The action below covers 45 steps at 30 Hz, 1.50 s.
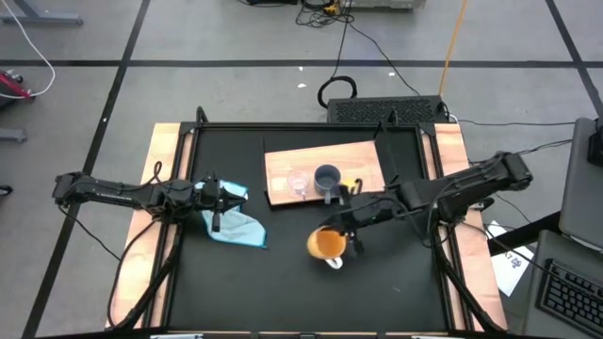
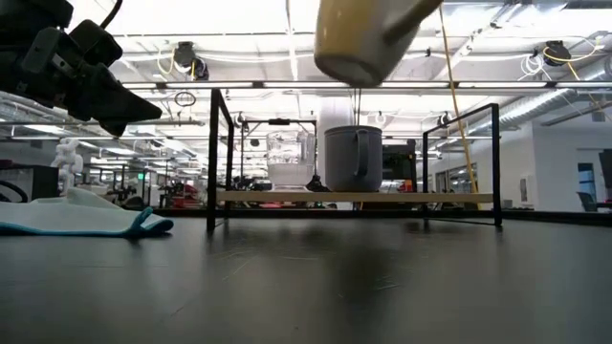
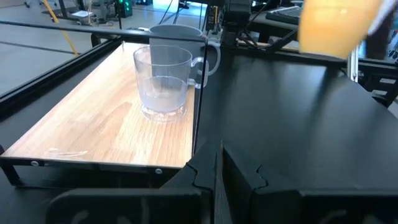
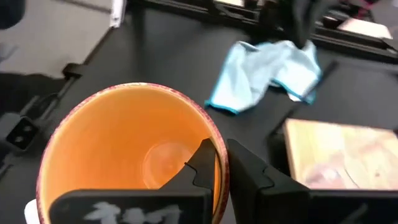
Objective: Stack small to large cups/mugs on shelf
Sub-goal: Put the yellow mug on the shelf
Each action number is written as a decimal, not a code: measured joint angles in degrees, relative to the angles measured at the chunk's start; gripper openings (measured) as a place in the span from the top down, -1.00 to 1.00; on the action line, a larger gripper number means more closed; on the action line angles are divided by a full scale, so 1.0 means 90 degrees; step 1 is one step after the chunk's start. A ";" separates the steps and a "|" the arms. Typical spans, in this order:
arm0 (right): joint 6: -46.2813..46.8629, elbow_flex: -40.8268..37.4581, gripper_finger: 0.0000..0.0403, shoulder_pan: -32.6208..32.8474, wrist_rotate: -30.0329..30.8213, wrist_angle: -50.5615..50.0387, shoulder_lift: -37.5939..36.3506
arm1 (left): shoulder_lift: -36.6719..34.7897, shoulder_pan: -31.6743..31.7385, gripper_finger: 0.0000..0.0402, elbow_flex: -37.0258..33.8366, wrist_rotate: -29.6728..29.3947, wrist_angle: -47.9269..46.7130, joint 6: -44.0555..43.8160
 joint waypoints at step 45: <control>0.1252 -0.5105 0.93 -0.0583 0.0107 0.4222 -0.1880 | 0.0000 0.0000 0.88 0.0000 -0.0005 -0.0285 0.0067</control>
